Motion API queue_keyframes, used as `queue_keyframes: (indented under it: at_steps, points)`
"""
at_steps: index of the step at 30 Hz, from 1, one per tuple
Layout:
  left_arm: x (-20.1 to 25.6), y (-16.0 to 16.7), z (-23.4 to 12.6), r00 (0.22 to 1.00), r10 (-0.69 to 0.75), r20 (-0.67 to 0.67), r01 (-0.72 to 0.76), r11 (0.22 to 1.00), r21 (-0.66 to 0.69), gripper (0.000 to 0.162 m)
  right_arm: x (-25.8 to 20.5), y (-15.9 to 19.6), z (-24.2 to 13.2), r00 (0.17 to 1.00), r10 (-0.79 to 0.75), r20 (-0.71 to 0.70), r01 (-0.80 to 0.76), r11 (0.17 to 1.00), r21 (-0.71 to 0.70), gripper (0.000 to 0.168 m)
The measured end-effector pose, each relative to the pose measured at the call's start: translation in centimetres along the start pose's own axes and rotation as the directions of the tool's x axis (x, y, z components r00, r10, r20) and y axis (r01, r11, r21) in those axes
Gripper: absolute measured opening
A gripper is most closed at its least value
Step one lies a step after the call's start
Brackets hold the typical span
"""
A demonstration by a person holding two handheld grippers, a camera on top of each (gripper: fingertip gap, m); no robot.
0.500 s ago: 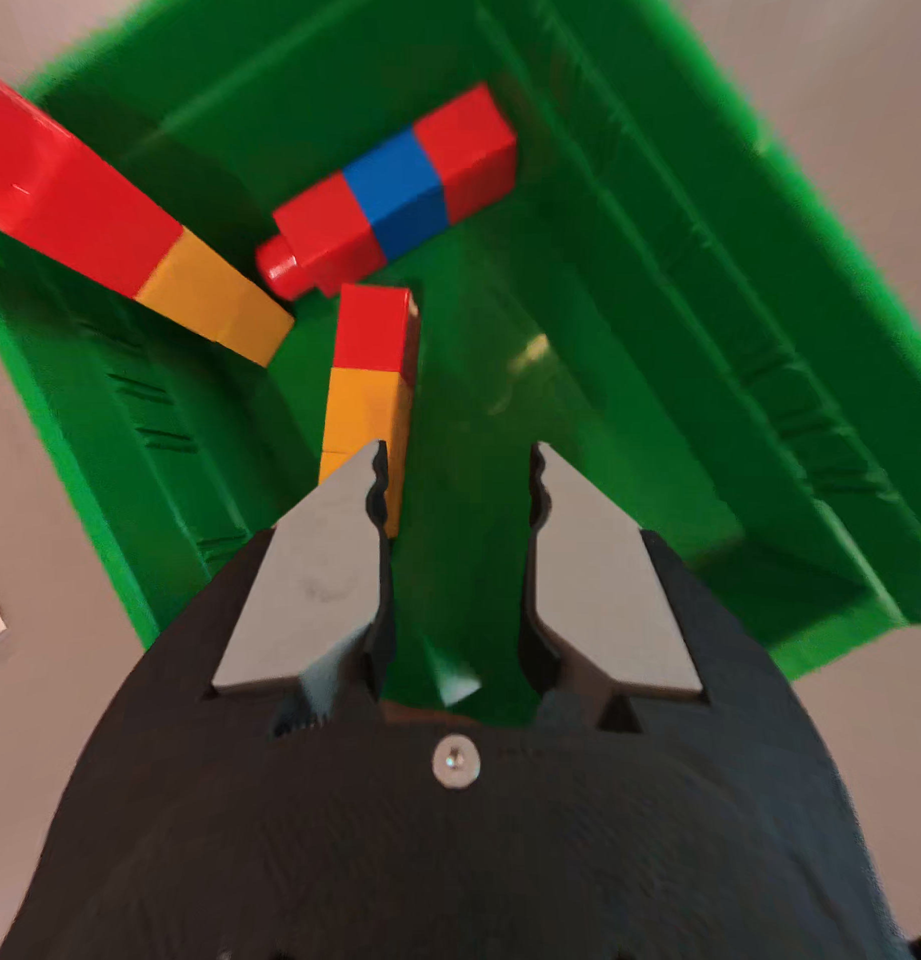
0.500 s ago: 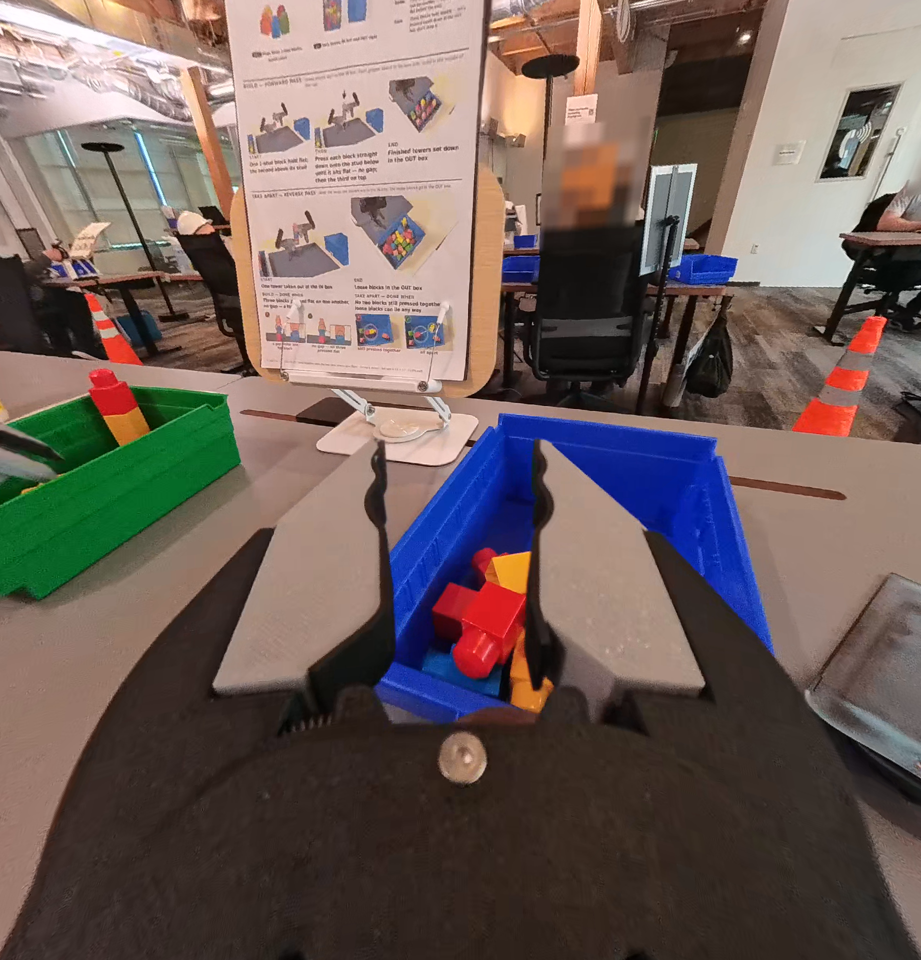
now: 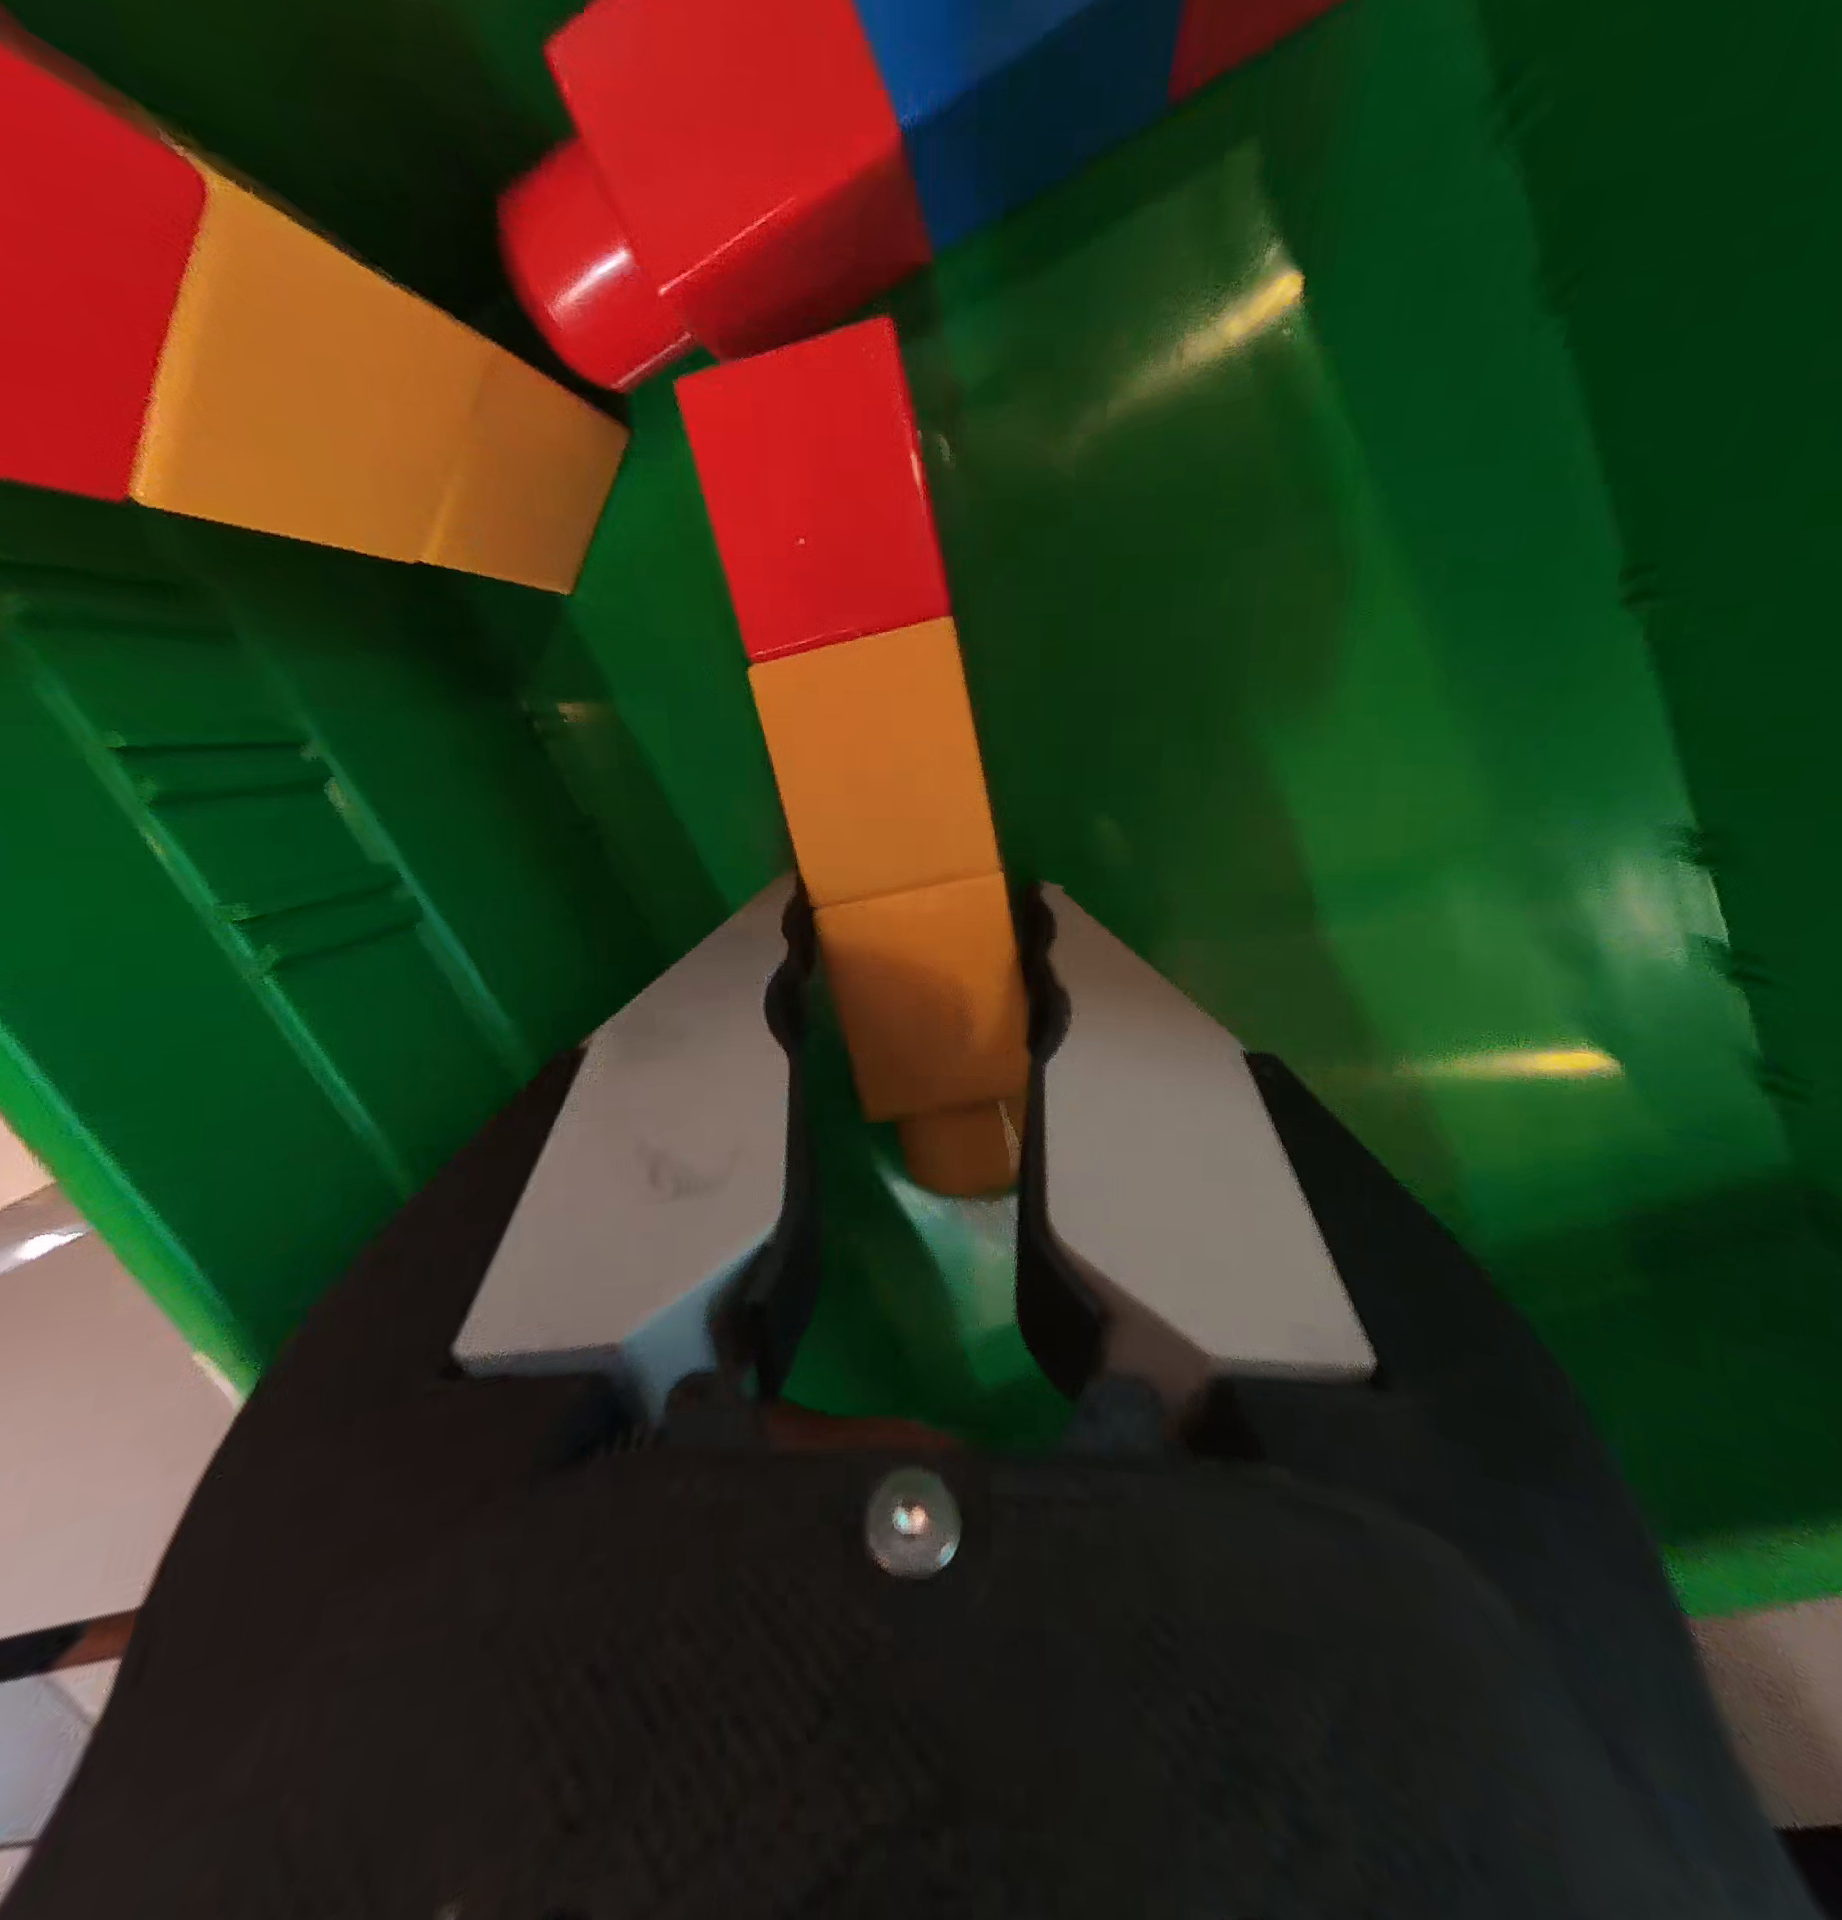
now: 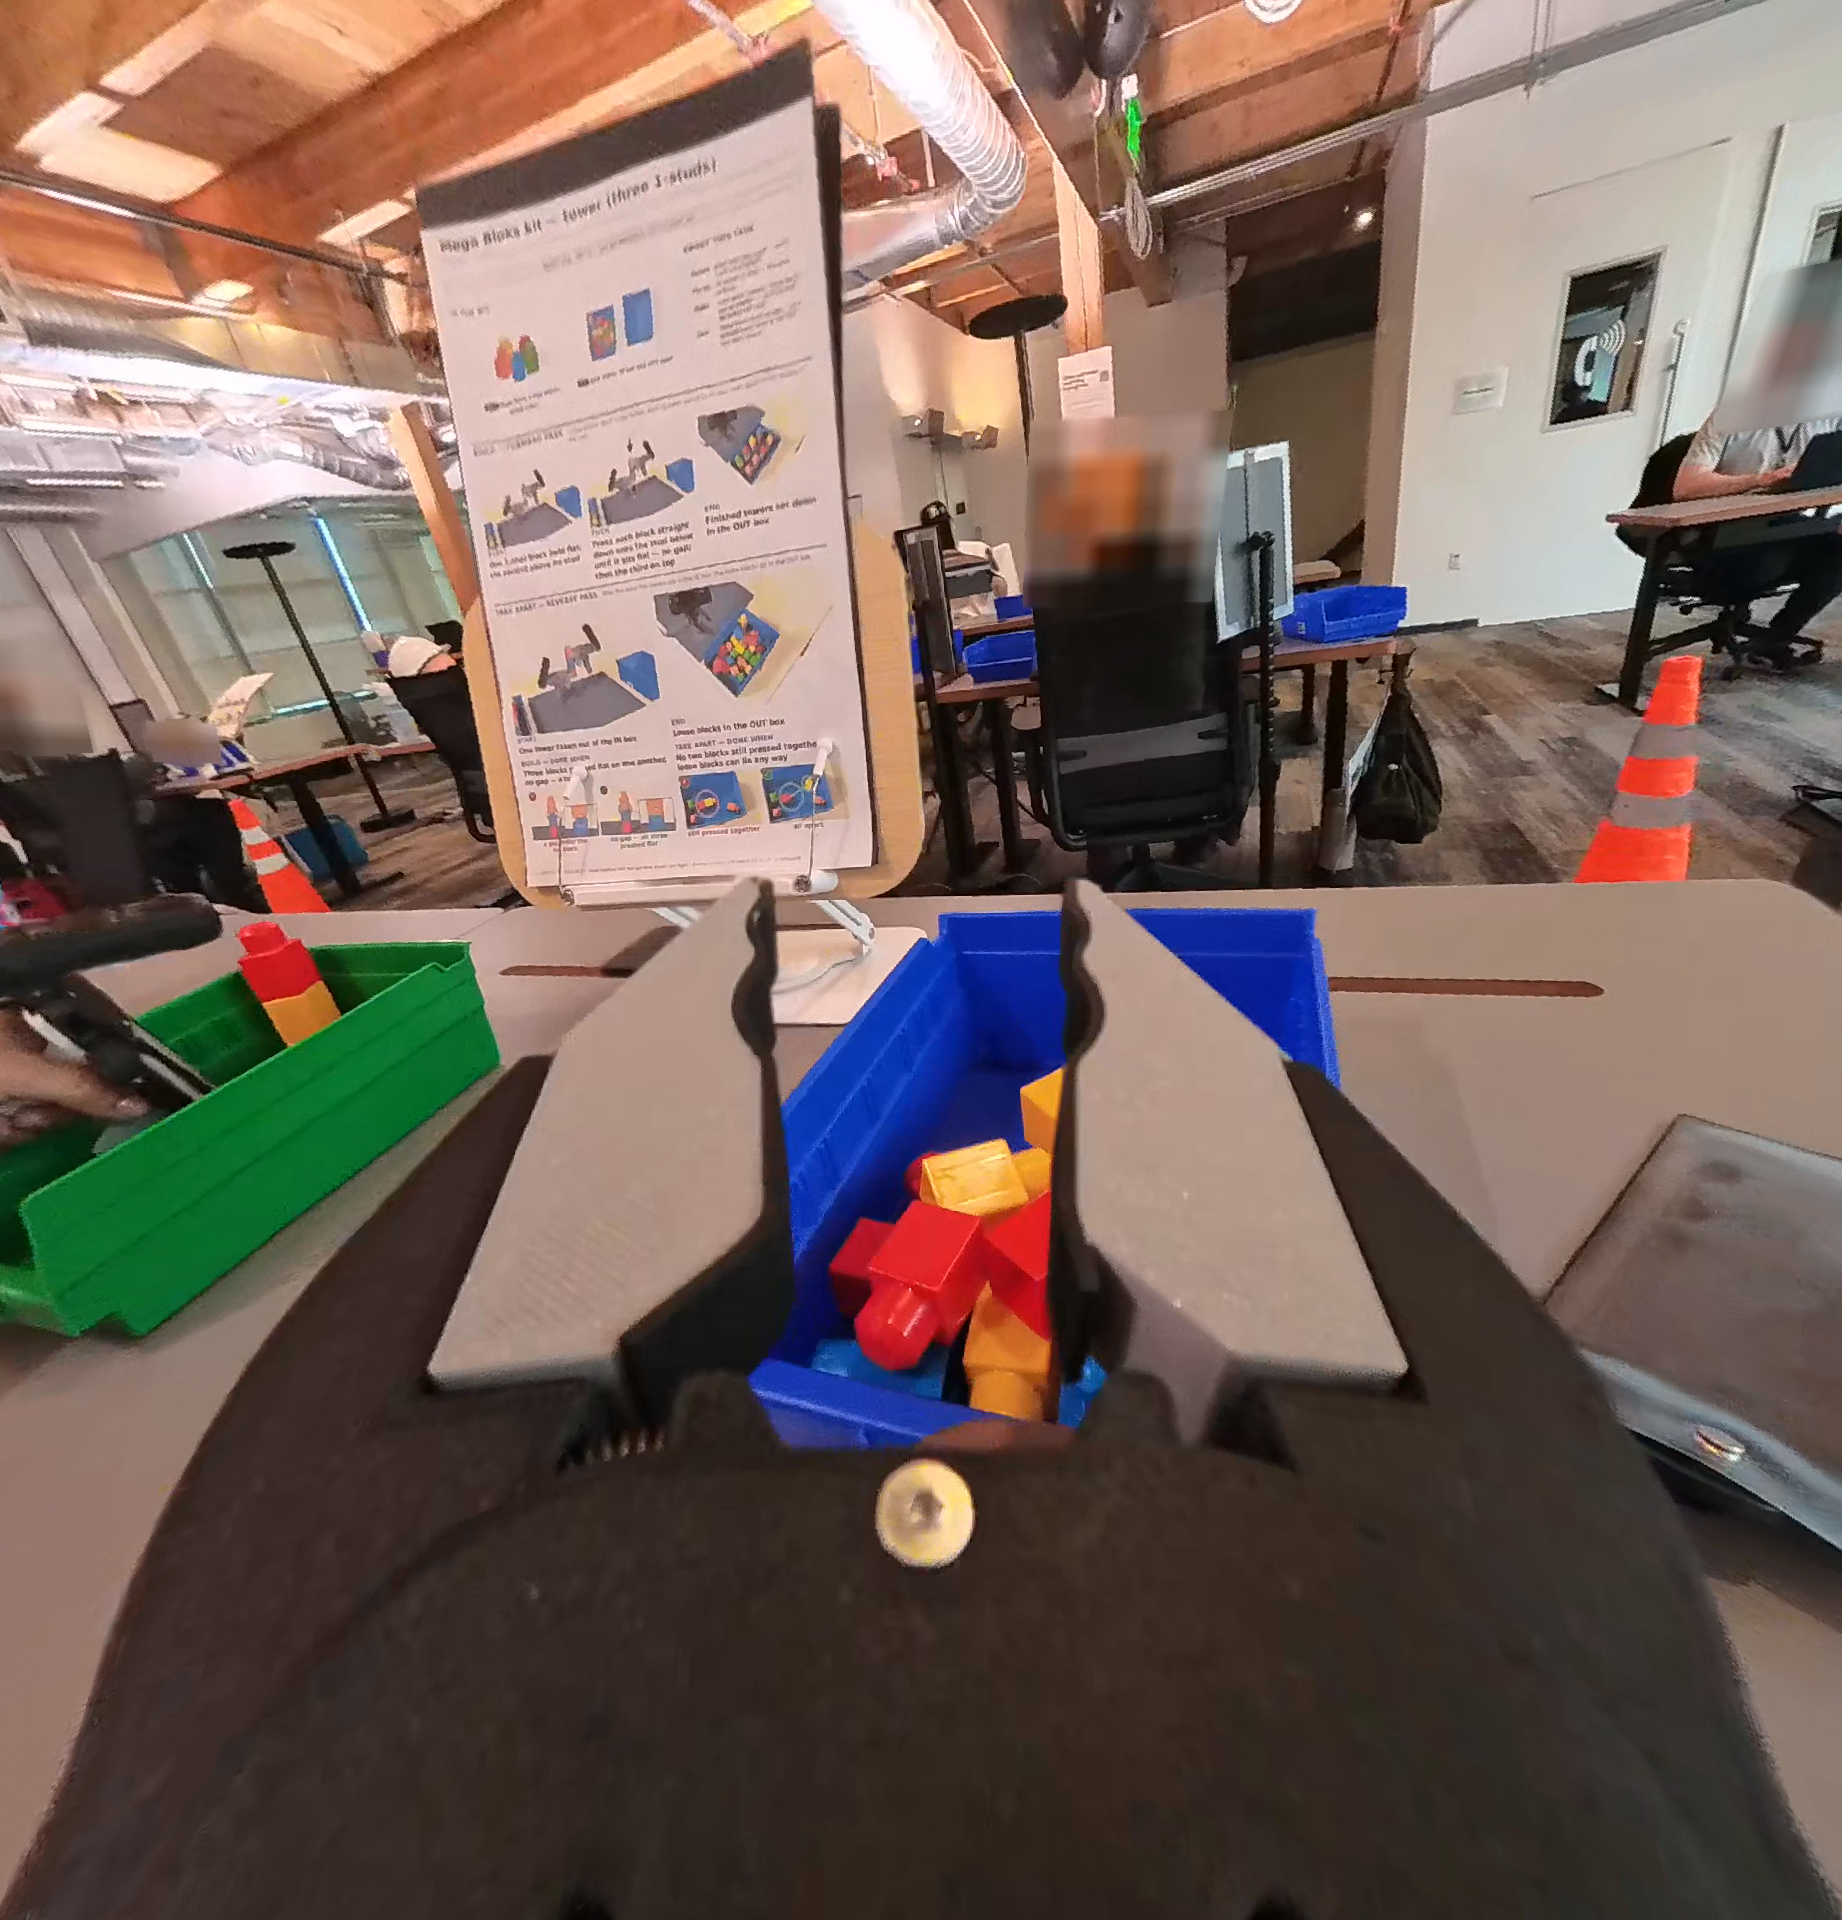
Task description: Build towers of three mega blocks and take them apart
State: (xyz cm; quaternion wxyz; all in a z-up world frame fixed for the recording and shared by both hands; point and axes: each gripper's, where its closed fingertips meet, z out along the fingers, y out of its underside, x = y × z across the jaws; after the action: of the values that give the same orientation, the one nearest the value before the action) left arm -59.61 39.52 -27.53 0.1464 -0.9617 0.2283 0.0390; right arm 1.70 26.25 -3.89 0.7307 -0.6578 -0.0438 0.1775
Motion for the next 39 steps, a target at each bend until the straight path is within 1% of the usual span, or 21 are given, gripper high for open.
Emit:
queue_keyframes:
  at_steps: [1,3,5,7,10,12,15,17,19,22,25,28,29,30,31,32,34,36,39]
  points:
    - [0.0,-0.1,-0.4,1.0,0.023,0.011,-0.023,1.0,0.006,0.038,-0.1,-0.4,-0.3,1.0,0.012,0.011,-0.012,1.0,0.014,0.052]
    - [0.3,-0.8,-2.0,0.999,0.048,0.008,-0.048,0.997,0.057,0.036,-0.8,-1.1,-0.7,0.999,0.031,0.045,-0.032,0.999,0.038,0.052]
    - [0.8,-1.6,-4.5,0.996,0.091,0.006,-0.091,0.989,0.114,0.035,-2.5,-1.5,-0.9,0.993,0.028,0.116,-0.033,0.999,0.043,0.05]
    - [1.6,-2.3,-7.5,0.984,0.178,0.024,-0.18,0.97,0.163,0.035,-4.9,-1.3,-0.6,0.98,-0.008,0.2,0.005,1.0,0.014,0.049]
    - [3.7,-2.7,-11.9,0.941,0.329,0.081,-0.339,0.918,0.204,0.035,-8.5,0.3,0.1,0.95,-0.087,0.3,0.111,0.992,-0.065,0.051]
    - [6.1,-2.5,-14.4,0.894,0.438,0.091,-0.447,0.869,0.211,0.035,-11.7,1.6,0.4,0.906,-0.135,0.402,0.188,0.978,-0.095,0.054]
    - [11.5,-2.0,-17.8,0.817,0.572,0.066,-0.569,0.784,0.248,0.035,-17.7,3.9,0.5,0.794,-0.147,0.589,0.265,0.957,-0.119,0.058]
    - [15.5,-1.5,-19.5,0.763,0.646,0.033,-0.625,0.725,0.289,0.035,-21.2,5.1,0.8,0.737,-0.178,0.652,0.316,0.944,-0.099,0.06]
    - [19.5,-0.9,-20.5,0.706,0.708,-0.016,-0.663,0.669,0.336,0.035,-24.6,6.4,1.1,0.683,-0.202,0.702,0.349,0.934,-0.07,0.06]
    - [24.7,0.3,-21.1,0.615,0.783,-0.092,-0.701,0.596,0.391,0.036,-28.7,9.2,1.3,0.609,-0.215,0.764,0.404,0.912,-0.065,0.059]
    - [28.1,1.4,-20.9,0.539,0.831,-0.139,-0.729,0.542,0.418,0.035,-29.5,12.7,2.3,0.589,-0.268,0.762,0.521,0.847,-0.105,0.06]
    - [30.2,2.1,-20.5,0.489,0.855,-0.17,-0.74,0.51,0.438,0.035,-30.3,14.3,2.3,0.561,-0.236,0.793,0.528,0.84,-0.124,0.063]
    - [30.8,2.4,-20.4,0.471,0.861,-0.19,-0.738,0.503,0.449,0.035,-30.6,14.7,2.2,0.551,-0.218,0.805,0.528,0.838,-0.135,0.062]
    - [31.3,2.5,-20.4,0.46,0.865,-0.2,-0.736,0.498,0.459,0.035,-30.8,15.3,2.0,0.532,-0.203,0.822,0.539,0.83,-0.144,0.055]
    - [31.6,2.5,-20.3,0.454,0.869,-0.198,-0.738,0.492,0.462,0.035,-31.2,16.0,1.4,0.49,-0.181,0.853,0.555,0.819,-0.145,0.05]
    - [31.7,2.5,-20.1,0.453,0.871,-0.189,-0.742,0.486,0.462,0.035,-31.3,16.5,1.2,0.471,-0.183,0.863,0.57,0.81,-0.139,0.045]
    - [31.5,1.7,-20.1,0.483,0.862,-0.152,-0.722,0.491,0.487,0.035,-31.1,16.7,1.6,0.479,-0.203,0.854,0.573,0.809,-0.129,0.035]
    - [31.1,0.7,-20.8,0.538,0.836,-0.107,-0.664,0.499,0.557,0.038,-30.9,16.4,2.0,0.504,-0.16,0.849,0.533,0.831,-0.16,0.034]
    - [29.6,-0.8,-22.8,0.671,0.739,-0.06,-0.482,0.496,0.722,0.044,-29.9,15.4,2.5,0.544,-0.123,0.83,0.467,0.866,-0.177,0.033]
